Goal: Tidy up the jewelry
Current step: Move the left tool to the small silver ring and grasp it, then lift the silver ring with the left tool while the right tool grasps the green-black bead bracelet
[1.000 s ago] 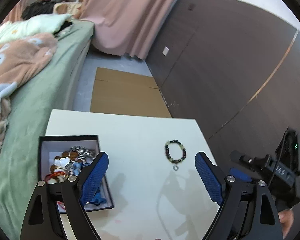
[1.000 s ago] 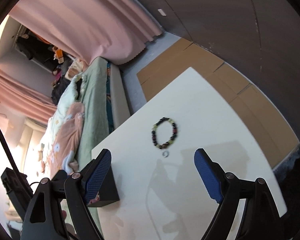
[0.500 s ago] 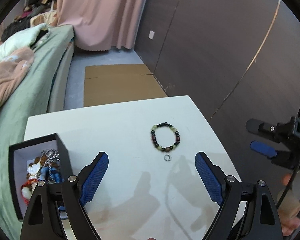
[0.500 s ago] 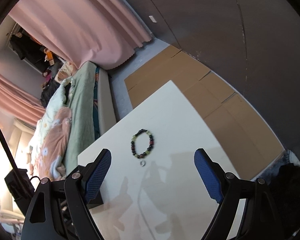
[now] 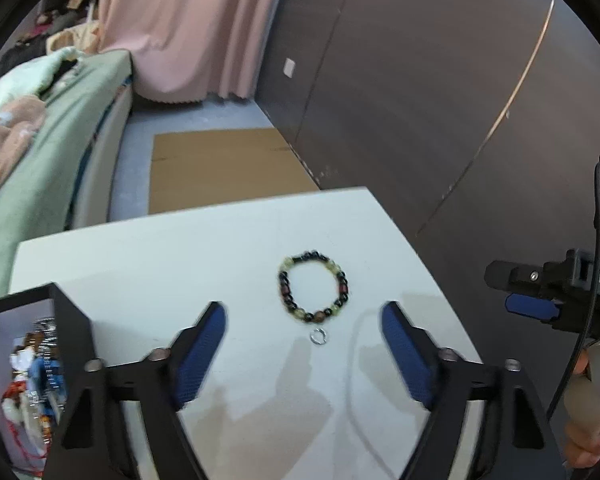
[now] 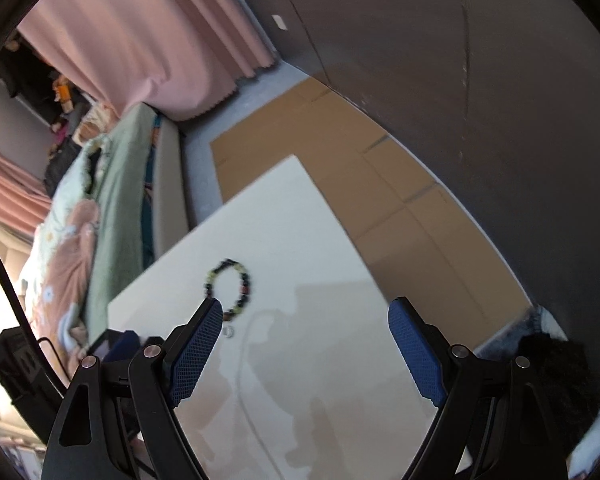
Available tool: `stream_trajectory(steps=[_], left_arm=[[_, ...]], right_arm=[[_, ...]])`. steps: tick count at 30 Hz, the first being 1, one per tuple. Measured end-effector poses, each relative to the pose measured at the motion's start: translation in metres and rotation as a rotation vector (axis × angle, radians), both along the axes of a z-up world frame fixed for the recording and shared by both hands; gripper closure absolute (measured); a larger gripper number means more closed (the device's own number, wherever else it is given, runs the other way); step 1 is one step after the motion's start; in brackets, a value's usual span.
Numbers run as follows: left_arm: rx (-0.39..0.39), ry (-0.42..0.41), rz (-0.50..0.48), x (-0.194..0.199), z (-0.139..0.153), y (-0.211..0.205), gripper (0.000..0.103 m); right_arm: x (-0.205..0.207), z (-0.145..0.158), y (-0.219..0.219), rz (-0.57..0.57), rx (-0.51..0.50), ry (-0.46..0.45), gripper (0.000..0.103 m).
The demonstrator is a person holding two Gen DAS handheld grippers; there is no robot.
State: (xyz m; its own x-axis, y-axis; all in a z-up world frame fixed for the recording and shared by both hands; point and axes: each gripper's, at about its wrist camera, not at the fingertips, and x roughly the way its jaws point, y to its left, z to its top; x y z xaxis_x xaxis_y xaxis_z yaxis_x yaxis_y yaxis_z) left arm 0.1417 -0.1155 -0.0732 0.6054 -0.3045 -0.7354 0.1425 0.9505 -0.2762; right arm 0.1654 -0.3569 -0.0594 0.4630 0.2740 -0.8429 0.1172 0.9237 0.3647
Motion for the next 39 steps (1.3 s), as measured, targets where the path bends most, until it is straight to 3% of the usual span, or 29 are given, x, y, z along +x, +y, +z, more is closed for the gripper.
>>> stream_trajectory(steps=[4, 11, 18, 20, 24, 34, 39], left_arm=[[0.04, 0.031, -0.038, 0.006, -0.015, -0.014, 0.047], [0.107, 0.032, -0.097, 0.005, -0.028, -0.038, 0.056], [0.192, 0.026, -0.109, 0.005, -0.042, -0.049, 0.077], [0.234, 0.021, -0.097, 0.004, -0.043, -0.05, 0.09], [0.173, 0.046, -0.097, 0.005, -0.041, -0.038, 0.09], [0.065, -0.005, -0.026, -0.003, -0.002, 0.003, 0.09], [0.033, -0.021, 0.009, -0.004, 0.009, 0.02, 0.09]], right_arm=[[0.002, -0.007, -0.014, -0.033, 0.017, 0.04, 0.018], [0.005, -0.013, -0.025, -0.066, 0.034, 0.068, 0.018], [0.004, -0.014, -0.024, -0.049, 0.028, 0.072, 0.018], [0.005, -0.015, -0.022, -0.045, 0.023, 0.076, 0.018], [0.006, -0.017, -0.018, -0.042, 0.017, 0.083, 0.018], [0.014, -0.019, 0.016, 0.035, 0.018, 0.046, 0.019], [0.022, -0.023, 0.044, 0.091, -0.006, 0.031, 0.042]])
